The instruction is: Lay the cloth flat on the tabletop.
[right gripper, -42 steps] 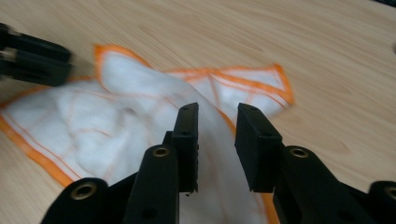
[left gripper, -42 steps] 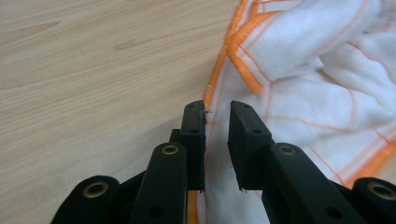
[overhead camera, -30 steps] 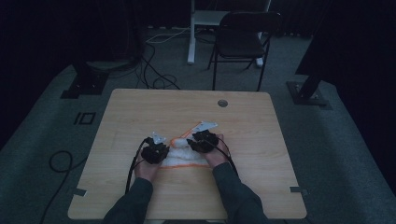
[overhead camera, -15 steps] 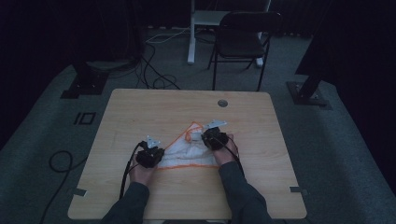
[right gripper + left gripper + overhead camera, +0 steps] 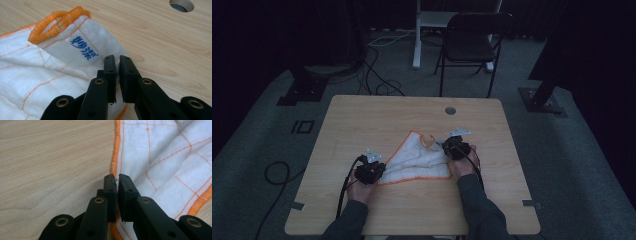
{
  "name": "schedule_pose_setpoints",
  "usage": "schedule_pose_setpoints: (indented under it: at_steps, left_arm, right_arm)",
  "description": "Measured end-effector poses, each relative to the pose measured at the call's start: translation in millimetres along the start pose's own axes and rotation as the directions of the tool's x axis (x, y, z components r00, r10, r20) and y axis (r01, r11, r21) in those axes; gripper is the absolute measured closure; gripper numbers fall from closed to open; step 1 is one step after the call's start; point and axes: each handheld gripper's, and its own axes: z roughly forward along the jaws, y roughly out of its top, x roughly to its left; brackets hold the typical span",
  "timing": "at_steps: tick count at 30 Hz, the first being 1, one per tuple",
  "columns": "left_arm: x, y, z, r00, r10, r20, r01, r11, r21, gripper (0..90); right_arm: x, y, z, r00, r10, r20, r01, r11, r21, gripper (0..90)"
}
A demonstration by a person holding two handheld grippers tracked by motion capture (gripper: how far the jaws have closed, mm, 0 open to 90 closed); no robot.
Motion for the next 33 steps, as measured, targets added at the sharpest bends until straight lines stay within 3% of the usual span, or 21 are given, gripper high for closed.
schedule_pose_setpoints:
  at_steps: [6, 11, 19, 22, 24, 27, 33]
  left_arm:
    - [2.6, 16.3, 2.5, 0.9999, 0.015, 0.002, -0.015, 0.999, -0.042, 80.7]
    - [-0.2, 36.0, 17.3, 0.9983, 0.05, 0.03, -0.048, 0.9969, -0.063, 80.1]
    - [-11.6, 63.0, 49.0, 0.9941, 0.094, 0.055, -0.092, 0.9954, -0.025, 80.8]
    - [-14.0, 65.5, 60.3, 0.9931, 0.11, 0.041, -0.111, 0.9936, 0.022, 82.2]
    - [-13.6, 65.5, 61.1, 0.9942, 0.099, 0.041, -0.1, 0.9948, 0.02, 83.1]
    - [-12.5, 64.4, 59.4, 0.9931, 0.114, 0.026, -0.115, 0.9929, 0.028, 84.4]
    - [-2.4, 56.8, 51.5, 0.9967, 0.081, -0.007, -0.08, 0.9961, 0.036, 85.2]
  right_arm:
    - [2.1, -0.2, 1.5, 1.0, -0.001, -0.005, 0.001, 1.0, 0.0, 84.7]
    - [3.0, 0.2, 1.1, 0.9999, 0.0, -0.01, 0.0, 1.0, -0.005, 84.7]
    - [2.4, 0.1, 0.7, 0.9997, 0.007, -0.023, -0.007, 0.9999, -0.01, 84.6]
    - [0.9, 0.2, 0.3, 0.9994, 0.023, -0.026, -0.024, 0.9996, -0.016, 84.4]
    - [-1.7, 0.2, 0.3, 0.9991, 0.035, -0.025, -0.036, 0.9991, -0.022, 84.3]
    - [-5.0, -0.4, 1.3, 0.9983, 0.056, -0.015, -0.056, 0.9983, -0.018, 83.9]
    - [-10.2, -3.7, 2.9, 0.9955, 0.092, 0.025, -0.092, 0.9958, -0.004, 82.2]
